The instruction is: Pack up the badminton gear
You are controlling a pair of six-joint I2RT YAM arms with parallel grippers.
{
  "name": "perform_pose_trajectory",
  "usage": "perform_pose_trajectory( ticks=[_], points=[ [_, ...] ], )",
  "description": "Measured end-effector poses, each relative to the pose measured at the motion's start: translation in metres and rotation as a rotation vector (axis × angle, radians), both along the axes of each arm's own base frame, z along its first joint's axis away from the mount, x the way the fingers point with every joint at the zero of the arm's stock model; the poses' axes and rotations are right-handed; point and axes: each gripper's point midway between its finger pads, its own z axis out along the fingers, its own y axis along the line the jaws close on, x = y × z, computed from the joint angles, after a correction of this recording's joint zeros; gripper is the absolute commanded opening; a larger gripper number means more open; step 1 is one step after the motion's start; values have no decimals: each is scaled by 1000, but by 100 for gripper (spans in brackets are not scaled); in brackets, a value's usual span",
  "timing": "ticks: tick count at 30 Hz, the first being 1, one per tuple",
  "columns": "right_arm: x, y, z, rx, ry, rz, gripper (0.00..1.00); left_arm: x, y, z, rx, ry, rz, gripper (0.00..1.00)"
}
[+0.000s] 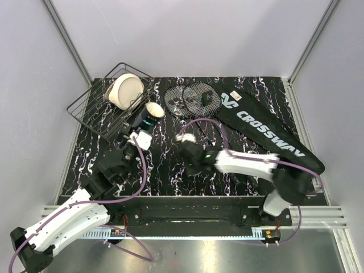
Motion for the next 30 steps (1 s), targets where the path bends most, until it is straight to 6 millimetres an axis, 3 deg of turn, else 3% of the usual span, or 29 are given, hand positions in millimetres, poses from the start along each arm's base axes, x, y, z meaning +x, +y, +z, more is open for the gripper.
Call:
perform_pose_trajectory(
  ticks=[2, 6, 9, 11, 14, 21, 30],
  points=[
    [6, -18, 34, 119, 0, -36, 0, -2, -13, -5, 16, 14, -73, 0],
    [48, -59, 139, 469, -119, -152, 0, -8, -46, -26, 74, 80, -253, 0],
    [41, -68, 203, 654, -190, -91, 0, -15, -63, -47, 123, 144, -358, 0],
    [26, -63, 225, 718, -182, -9, 0, -23, -73, -55, 142, 171, -433, 0],
    [10, -52, 243, 767, -141, 101, 0, -34, -86, -57, 151, 174, -535, 0],
    [-14, -39, 248, 806, -29, 239, 0, -55, -104, -64, 184, 187, -702, 0],
    [-25, -35, 257, 837, 8, 290, 0, -64, -111, -66, 190, 191, -760, 0]
  ],
)
